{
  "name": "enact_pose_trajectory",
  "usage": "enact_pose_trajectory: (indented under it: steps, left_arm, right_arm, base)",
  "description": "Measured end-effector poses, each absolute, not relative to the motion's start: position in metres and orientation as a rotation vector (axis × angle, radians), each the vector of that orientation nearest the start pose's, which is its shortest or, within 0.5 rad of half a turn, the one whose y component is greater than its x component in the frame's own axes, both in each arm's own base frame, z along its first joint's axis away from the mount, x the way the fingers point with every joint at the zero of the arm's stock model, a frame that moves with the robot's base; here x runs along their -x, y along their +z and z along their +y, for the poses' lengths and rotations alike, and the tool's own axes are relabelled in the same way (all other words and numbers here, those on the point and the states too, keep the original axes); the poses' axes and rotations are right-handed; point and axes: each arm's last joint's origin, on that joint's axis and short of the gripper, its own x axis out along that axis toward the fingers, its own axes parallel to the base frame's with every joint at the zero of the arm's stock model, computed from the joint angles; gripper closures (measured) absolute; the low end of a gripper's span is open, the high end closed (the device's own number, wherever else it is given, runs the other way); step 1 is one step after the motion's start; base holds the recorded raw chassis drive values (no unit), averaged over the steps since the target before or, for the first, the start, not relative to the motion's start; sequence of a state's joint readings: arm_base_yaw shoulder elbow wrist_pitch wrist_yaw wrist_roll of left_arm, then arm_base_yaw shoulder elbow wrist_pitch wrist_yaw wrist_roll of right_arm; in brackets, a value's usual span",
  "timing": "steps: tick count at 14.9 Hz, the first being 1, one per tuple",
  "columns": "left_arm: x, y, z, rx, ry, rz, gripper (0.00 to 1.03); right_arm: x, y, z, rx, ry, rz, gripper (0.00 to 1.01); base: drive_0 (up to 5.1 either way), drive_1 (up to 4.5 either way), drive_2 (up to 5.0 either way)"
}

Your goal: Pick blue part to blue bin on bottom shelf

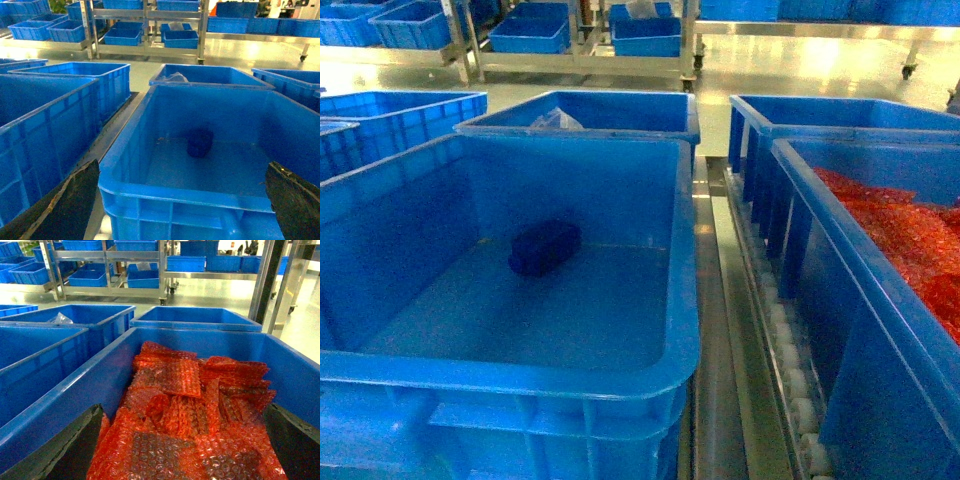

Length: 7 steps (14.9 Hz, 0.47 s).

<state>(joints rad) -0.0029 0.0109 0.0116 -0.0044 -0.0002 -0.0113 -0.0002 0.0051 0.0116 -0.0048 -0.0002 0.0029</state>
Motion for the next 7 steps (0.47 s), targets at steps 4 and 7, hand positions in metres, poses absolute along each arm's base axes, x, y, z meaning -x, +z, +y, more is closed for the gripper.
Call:
enact_pose_trajectory:
  steps: [4, 7]
  left_arm:
    - [-0.0977, 0.1662, -0.0003, 0.011, -0.003, 0.004, 0.05]
    - [-0.0977, 0.1662, -0.0003, 0.011, -0.003, 0.004, 0.05]
  right_arm:
    - [-0.0973, 0.1666, 0.0000, -0.003, 0.000, -0.002, 0.03]
    - [-0.0973, 0.1666, 0.0000, -0.002, 0.000, -0.002, 0.03]
  base:
    - [0.0, 0.00, 0.0]
    - [0.0, 0.00, 0.0]
